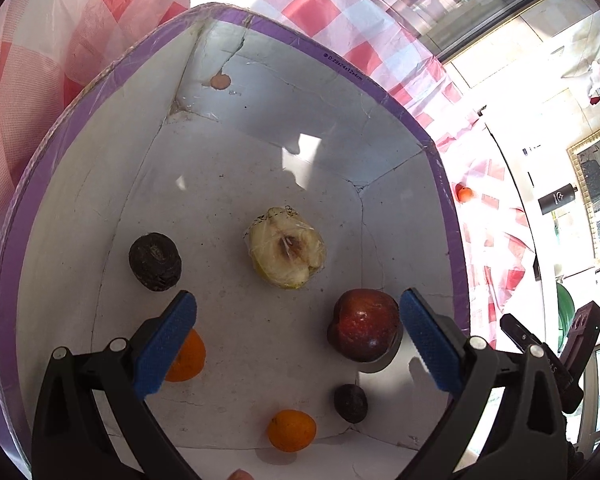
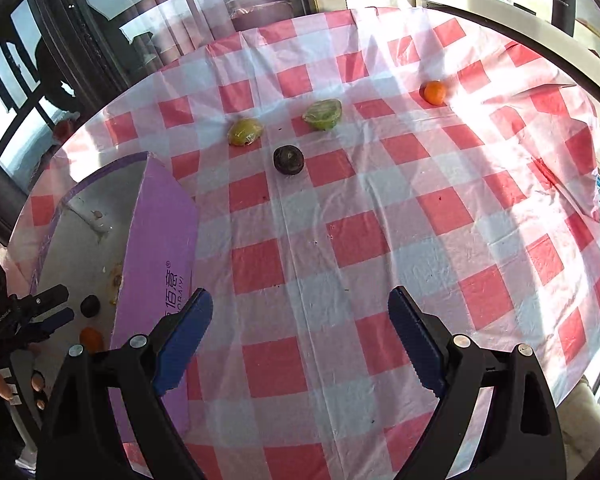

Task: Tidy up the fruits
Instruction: 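Withdraw both tools from the box back over the checked cloth, then grasp the green wrapped pomelo with the right tool while the left tool grasps the dark passion fruit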

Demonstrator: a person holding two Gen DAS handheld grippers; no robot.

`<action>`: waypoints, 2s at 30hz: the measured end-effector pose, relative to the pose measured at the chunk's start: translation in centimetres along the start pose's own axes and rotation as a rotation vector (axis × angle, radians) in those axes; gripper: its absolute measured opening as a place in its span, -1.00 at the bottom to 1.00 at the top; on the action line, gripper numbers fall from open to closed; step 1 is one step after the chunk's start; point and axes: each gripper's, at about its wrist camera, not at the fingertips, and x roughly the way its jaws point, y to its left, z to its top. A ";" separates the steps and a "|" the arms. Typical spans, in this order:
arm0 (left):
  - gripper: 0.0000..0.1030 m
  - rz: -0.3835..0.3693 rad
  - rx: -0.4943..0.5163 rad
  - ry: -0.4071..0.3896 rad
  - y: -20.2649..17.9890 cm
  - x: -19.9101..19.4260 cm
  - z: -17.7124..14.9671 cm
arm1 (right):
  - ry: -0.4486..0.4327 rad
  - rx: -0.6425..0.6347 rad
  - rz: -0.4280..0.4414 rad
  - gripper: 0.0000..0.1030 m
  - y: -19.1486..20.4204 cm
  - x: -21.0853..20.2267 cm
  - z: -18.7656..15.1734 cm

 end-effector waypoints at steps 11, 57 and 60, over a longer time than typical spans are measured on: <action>0.96 0.293 0.211 -0.182 -8.7 -3.6 0.6 | 0.117 -0.003 0.013 0.68 -3.6 4.8 1.1; 0.68 0.468 0.257 -0.079 -26.2 28.3 3.4 | -0.028 -0.744 0.303 0.13 -2.5 24.9 21.2; 0.57 0.456 0.250 -0.072 -26.0 29.0 4.3 | -0.021 -0.658 0.308 0.12 -4.3 24.2 21.2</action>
